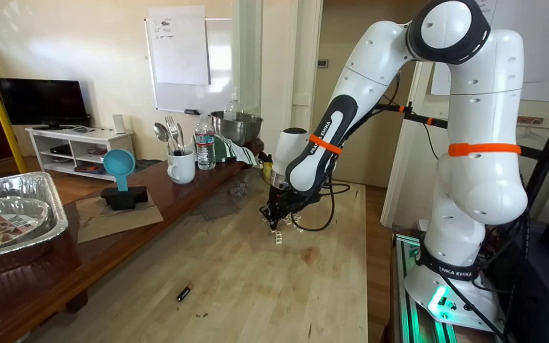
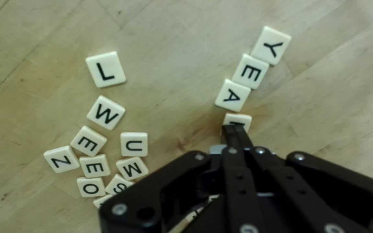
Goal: Move the small objects on the table
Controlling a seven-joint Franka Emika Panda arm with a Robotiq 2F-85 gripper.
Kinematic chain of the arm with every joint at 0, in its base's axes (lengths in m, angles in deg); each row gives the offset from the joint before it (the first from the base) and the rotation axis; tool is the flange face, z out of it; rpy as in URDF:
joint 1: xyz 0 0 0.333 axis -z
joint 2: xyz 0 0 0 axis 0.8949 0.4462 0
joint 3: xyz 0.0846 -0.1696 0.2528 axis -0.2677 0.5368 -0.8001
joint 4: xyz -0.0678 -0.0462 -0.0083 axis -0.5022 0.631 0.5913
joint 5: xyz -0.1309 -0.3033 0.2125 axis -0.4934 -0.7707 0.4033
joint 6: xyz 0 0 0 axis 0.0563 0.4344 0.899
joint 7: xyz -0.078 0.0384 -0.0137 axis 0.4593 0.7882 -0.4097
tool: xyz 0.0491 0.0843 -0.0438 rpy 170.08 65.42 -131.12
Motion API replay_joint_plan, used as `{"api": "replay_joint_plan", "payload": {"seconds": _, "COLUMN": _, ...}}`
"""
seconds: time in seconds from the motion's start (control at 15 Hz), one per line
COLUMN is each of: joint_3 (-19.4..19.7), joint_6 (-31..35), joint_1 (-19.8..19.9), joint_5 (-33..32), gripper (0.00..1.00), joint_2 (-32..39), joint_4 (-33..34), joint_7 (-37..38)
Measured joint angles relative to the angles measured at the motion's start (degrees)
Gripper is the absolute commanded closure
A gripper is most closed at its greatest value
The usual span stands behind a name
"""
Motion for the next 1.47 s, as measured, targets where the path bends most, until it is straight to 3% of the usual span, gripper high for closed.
{"api": "replay_joint_plan", "payload": {"seconds": 1.07, "joint_3": -0.69, "joint_6": -1.92, "joint_1": 1.54, "joint_5": 4.06, "gripper": 1.0, "joint_2": -0.42, "joint_4": 0.1, "joint_7": -1.0}}
{"api": "replay_joint_plan", "payload": {"seconds": 1.47, "joint_3": -1.16, "joint_6": -5.71, "joint_1": 1.72, "joint_5": 4.7, "gripper": 1.0, "joint_2": -1.32, "joint_4": 0.1, "joint_7": -1.51}}
